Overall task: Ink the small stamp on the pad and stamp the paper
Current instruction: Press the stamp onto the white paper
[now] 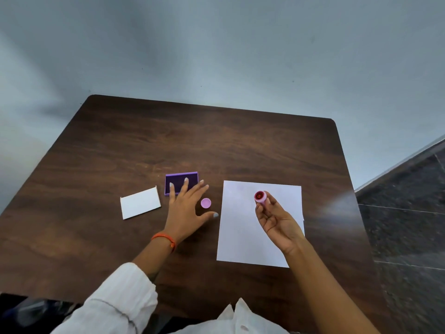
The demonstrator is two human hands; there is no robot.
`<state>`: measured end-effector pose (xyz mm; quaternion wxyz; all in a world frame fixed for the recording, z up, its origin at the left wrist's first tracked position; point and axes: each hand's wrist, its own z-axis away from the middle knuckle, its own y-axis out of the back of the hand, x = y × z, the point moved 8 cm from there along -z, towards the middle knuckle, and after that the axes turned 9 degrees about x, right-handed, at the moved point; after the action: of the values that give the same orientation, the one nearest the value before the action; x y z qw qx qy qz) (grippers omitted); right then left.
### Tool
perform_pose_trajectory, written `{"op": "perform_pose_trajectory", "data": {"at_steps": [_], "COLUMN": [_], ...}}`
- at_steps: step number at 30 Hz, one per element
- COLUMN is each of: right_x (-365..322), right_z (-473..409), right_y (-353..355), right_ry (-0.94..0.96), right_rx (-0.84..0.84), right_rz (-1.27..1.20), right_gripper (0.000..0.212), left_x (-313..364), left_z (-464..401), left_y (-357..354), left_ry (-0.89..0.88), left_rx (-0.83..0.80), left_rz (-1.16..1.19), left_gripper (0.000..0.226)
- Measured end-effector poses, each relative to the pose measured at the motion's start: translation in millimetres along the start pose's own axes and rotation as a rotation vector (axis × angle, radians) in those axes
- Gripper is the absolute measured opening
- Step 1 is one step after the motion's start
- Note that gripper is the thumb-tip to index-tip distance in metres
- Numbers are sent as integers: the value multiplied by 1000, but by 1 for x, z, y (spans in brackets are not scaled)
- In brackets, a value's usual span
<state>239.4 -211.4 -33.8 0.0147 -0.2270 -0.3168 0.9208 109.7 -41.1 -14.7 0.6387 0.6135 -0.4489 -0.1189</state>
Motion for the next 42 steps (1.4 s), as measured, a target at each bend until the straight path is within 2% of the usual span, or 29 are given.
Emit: {"op": "perform_pose_trajectory", "data": {"at_steps": [6, 15, 22, 28, 33, 38, 42], "right_x": [-9, -15, -28, -49, -59, -53, -46], "right_z": [-5, -21, -36, -31, -21, -25, -34], "right_y": [-2, 7, 14, 12, -23, -51, -58], "right_ry": [58, 97, 244, 557, 888, 990, 975], "right_rx": [19, 151, 252, 493, 582, 555, 545], "right_rz": [18, 43, 175, 686, 1182, 1472, 1663], "right_gripper": [22, 17, 16, 24, 14, 14, 15], "left_x": [22, 39, 38, 37, 36, 35, 34], "left_z": [-19, -44, -46, -48, -49, -49, -49], "left_y": [-20, -47, -57, -59, -60, -59, -59], "left_ry": [-136, -293, -333, -334, -322, -313, -304], "left_rx": [-67, -185, -247, -258, -265, -259, -260], "left_rz": [-27, -104, -185, -193, -180, -161, -151], "left_gripper": [76, 75, 81, 83, 84, 83, 83]}}
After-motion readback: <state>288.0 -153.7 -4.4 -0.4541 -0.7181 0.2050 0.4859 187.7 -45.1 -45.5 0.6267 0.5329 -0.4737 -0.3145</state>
